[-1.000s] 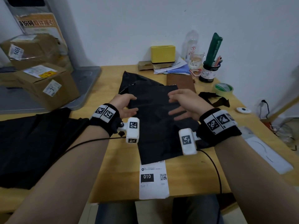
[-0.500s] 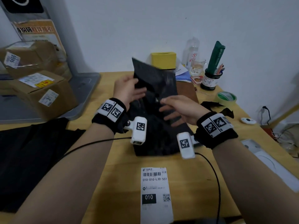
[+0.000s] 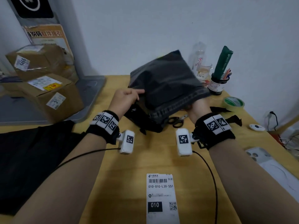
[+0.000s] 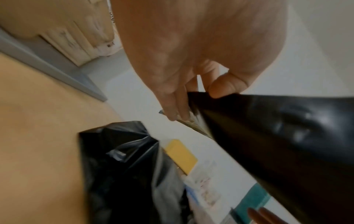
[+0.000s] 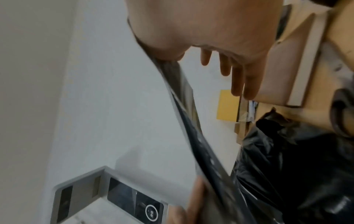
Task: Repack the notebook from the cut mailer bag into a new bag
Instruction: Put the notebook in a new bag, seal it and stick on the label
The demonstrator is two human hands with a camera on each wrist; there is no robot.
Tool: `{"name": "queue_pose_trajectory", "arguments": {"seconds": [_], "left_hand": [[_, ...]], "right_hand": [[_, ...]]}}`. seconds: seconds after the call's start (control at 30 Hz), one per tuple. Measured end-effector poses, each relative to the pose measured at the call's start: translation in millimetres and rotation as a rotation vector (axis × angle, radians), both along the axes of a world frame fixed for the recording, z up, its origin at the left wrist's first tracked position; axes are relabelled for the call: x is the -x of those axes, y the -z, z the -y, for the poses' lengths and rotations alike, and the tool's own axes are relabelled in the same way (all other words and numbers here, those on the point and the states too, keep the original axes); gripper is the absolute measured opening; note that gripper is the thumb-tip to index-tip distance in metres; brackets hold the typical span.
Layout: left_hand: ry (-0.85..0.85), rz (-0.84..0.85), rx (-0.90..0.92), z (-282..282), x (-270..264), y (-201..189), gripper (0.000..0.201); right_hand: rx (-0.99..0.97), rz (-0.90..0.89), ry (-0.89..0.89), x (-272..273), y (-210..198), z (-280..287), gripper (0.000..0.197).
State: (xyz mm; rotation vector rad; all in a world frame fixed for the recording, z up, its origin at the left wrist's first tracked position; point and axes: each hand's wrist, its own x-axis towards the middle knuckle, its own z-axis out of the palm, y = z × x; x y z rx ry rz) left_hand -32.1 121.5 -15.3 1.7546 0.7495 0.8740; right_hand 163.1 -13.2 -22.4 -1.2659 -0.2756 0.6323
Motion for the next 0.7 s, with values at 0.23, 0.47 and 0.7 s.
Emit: {"name": "queue_pose_trajectory", "arguments": {"seconds": [0.23,0.47,0.7], "left_hand": [[0.029,-0.414,0.068,-10,19,36,0.042],[-0.238,-0.529,-0.033,-11,23,25,0.015],[0.014,-0.508,0.238,22,8,23,0.014]], "right_hand": [[0.034,0.003,0.289,1,9,-3,0.022],[0.108,0.141,-0.117,24,6,4,0.023],[0.446,0.216,-0.588,37,24,0,0.026]]}}
